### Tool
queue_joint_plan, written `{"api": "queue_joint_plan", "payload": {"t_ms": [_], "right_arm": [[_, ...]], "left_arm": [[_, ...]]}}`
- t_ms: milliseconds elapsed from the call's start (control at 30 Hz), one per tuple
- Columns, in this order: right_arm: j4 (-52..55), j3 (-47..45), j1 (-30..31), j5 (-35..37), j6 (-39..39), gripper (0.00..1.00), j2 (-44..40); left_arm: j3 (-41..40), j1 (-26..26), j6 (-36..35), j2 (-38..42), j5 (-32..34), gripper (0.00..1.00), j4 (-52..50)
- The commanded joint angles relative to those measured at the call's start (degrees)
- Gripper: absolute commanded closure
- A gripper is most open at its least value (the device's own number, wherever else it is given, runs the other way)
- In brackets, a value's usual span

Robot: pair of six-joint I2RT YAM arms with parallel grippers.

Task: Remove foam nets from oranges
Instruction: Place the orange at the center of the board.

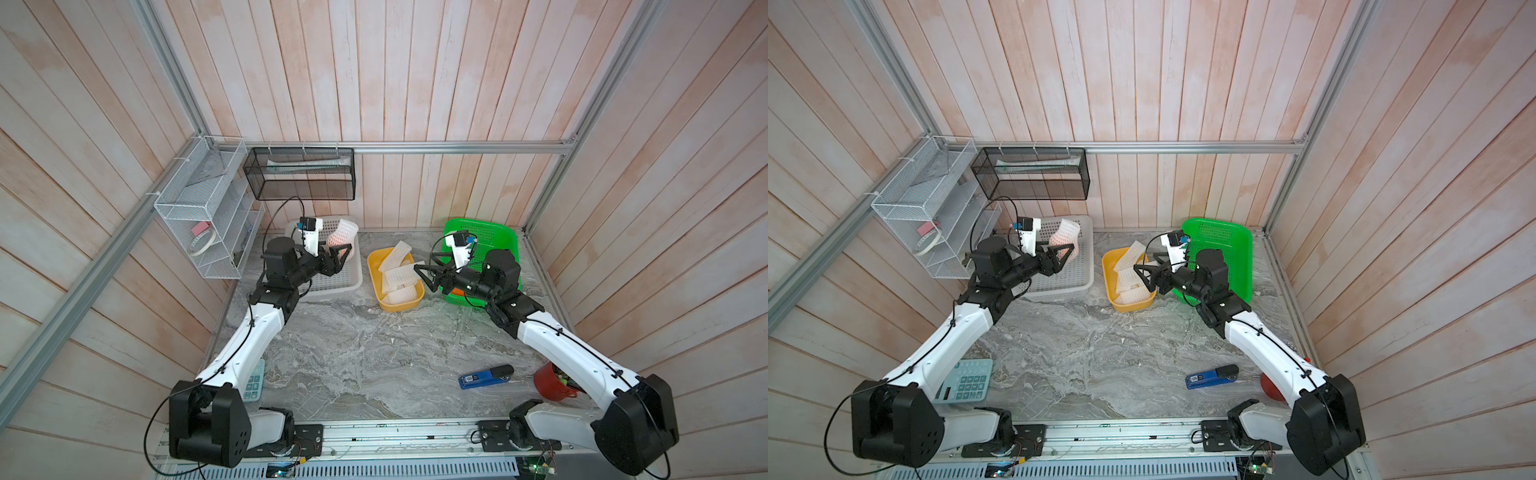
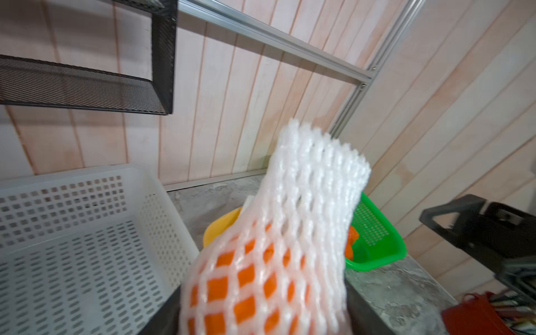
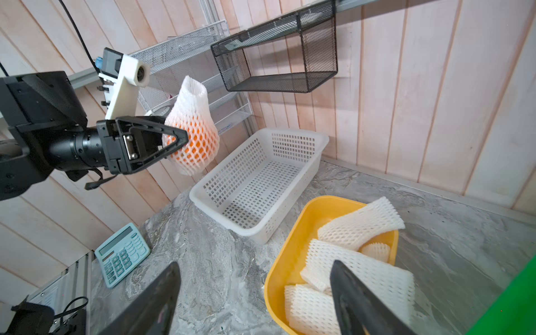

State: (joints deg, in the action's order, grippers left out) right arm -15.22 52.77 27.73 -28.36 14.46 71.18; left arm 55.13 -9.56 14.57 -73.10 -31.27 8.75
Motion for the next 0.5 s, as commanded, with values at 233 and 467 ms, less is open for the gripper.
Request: {"api": "queue_joint_plan", "payload": {"t_ms": [233, 467], "right_arm": [[-16.20, -10.98, 4.28, -3.16, 7.17, 0.17, -2.33], [-20.93, -17.91, 6.51, -1.44, 9.89, 0.18, -3.13]], "left_arm": [[-22.27, -15.18, 11.78, 6.92, 5.46, 0.32, 29.77], [-30.50, -23.54, 12.50, 0.25, 9.93, 0.32, 43.96]]}}
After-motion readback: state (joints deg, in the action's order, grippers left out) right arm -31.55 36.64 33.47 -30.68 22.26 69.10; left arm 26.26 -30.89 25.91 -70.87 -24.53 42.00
